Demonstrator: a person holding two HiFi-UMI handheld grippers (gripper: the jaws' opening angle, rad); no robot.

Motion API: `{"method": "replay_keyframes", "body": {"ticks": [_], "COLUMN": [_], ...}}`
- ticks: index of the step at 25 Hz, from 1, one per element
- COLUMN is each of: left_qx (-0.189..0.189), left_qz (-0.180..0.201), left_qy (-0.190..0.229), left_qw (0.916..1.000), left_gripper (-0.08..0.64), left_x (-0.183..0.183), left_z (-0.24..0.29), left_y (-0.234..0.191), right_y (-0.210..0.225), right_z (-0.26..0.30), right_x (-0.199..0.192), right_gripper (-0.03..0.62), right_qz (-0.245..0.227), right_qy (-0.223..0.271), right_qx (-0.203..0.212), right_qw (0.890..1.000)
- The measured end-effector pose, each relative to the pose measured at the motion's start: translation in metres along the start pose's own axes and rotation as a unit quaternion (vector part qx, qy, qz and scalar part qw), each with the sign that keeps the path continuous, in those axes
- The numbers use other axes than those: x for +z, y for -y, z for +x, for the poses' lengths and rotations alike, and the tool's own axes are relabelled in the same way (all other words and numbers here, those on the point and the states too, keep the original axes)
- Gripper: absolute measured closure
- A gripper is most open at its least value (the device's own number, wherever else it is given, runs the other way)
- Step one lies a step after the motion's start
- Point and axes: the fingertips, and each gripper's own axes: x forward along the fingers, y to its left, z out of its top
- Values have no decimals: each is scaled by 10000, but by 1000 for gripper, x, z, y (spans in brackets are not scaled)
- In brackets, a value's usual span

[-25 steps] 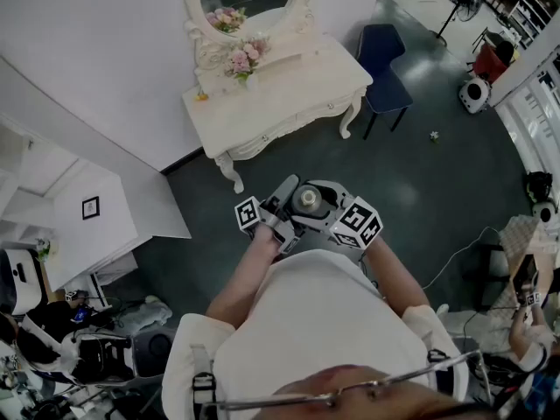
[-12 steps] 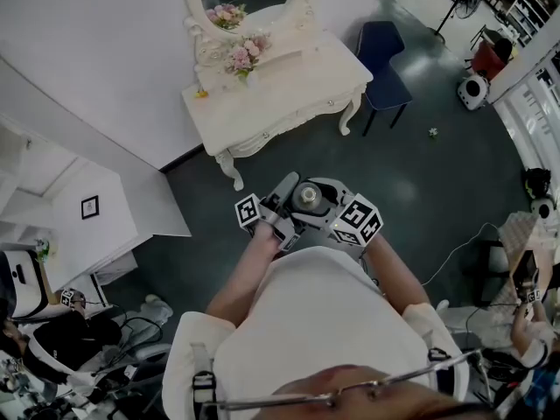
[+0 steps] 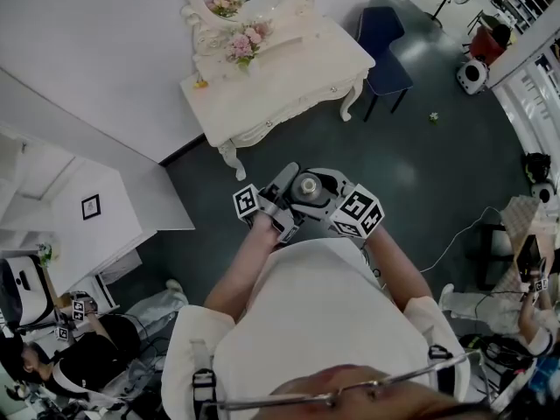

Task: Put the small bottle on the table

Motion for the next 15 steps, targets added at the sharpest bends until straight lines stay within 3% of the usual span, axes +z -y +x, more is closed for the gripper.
{"method": "replay_keyframes", "body": {"ticks": [15], "left_qx": [126], "left_qz": [-123], "left_qy": [-192], "left_qw": [9997], "left_gripper": [225], "left_x": [26], "left_z": [-14], "left_y": [7], "right_y": [0], "right_z": [33], "right_x": [7], "right_gripper": [233], "right_qz": [100], "right_qy": [-18], "right_qx": [-193], "right_qw": [9998]}}
